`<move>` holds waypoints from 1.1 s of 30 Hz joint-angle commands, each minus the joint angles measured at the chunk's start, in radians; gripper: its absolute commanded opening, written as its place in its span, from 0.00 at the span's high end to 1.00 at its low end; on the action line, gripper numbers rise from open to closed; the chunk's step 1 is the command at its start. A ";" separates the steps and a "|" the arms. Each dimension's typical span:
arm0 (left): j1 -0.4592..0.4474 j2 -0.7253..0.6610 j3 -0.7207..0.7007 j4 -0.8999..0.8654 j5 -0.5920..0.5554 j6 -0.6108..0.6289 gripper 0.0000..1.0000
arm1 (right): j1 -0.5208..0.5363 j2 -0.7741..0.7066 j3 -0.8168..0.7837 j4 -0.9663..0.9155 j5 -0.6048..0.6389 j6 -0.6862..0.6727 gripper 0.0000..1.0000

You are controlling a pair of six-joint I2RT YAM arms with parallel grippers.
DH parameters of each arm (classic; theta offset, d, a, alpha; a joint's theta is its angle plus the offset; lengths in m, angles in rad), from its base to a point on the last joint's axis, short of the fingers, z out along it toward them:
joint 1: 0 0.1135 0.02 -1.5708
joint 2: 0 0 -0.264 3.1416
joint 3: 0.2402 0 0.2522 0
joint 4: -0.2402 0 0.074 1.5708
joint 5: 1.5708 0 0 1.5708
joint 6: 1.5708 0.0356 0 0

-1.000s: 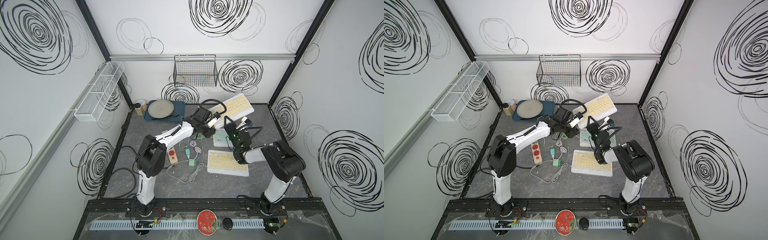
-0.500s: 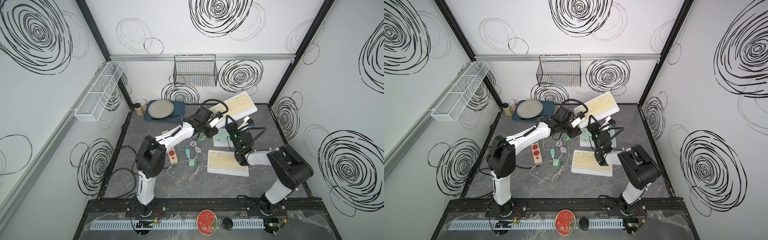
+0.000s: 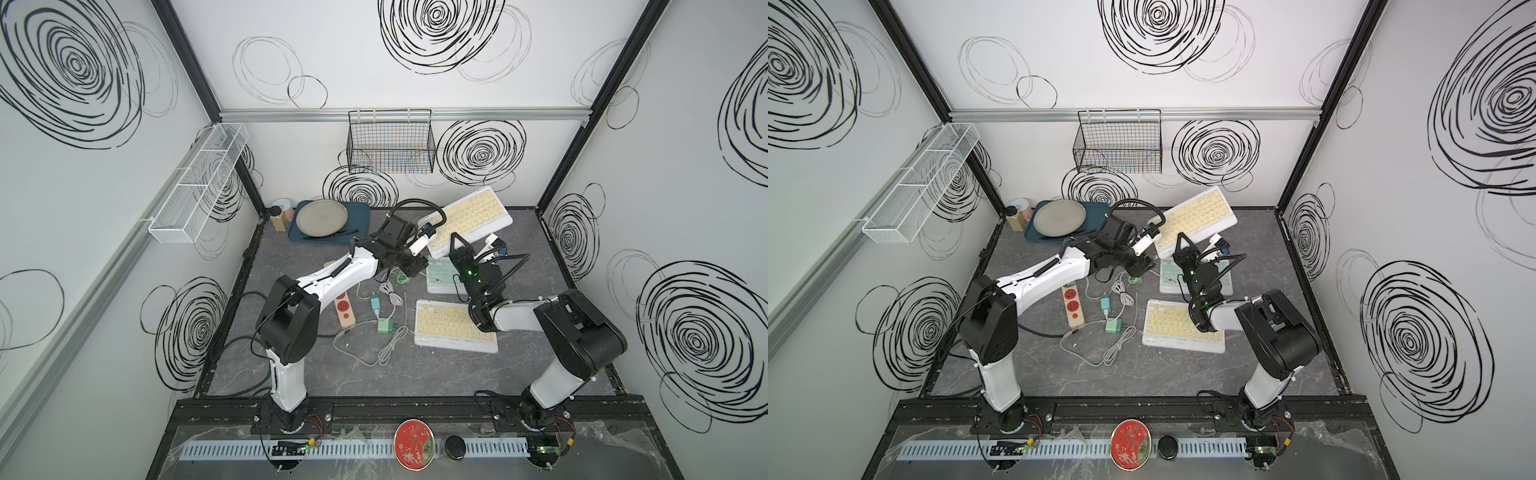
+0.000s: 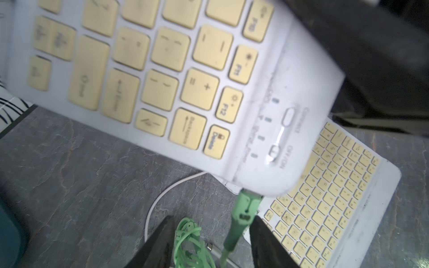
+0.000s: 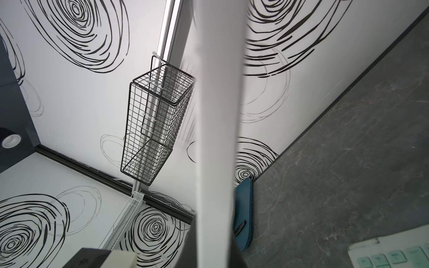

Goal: Unplug the wireless keyboard
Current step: Remove the power cord from the keyboard.

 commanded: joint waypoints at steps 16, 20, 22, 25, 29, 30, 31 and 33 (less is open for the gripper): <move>-0.011 0.000 0.023 0.064 0.015 0.034 0.47 | 0.011 -0.029 0.021 0.060 0.000 0.011 1.00; -0.011 0.006 0.025 0.074 0.027 0.037 0.50 | 0.015 -0.029 0.023 0.061 -0.002 0.012 1.00; -0.011 0.013 0.033 0.074 0.040 0.041 0.52 | 0.017 -0.029 0.023 0.060 -0.002 0.012 1.00; -0.012 0.017 0.037 0.076 0.054 0.048 0.59 | 0.017 -0.027 0.023 0.061 0.000 0.015 1.00; -0.012 0.019 0.032 0.077 0.055 0.058 0.67 | 0.018 -0.026 0.024 0.060 0.000 0.017 1.00; -0.012 0.018 0.032 0.077 0.058 0.060 0.69 | 0.018 -0.024 0.026 0.060 -0.001 0.018 1.00; -0.014 0.017 0.032 0.077 0.058 0.062 0.69 | 0.018 -0.024 0.026 0.060 -0.001 0.018 1.00; -0.014 0.017 0.032 0.077 0.057 0.063 0.70 | 0.019 -0.021 0.028 0.061 -0.003 0.022 1.00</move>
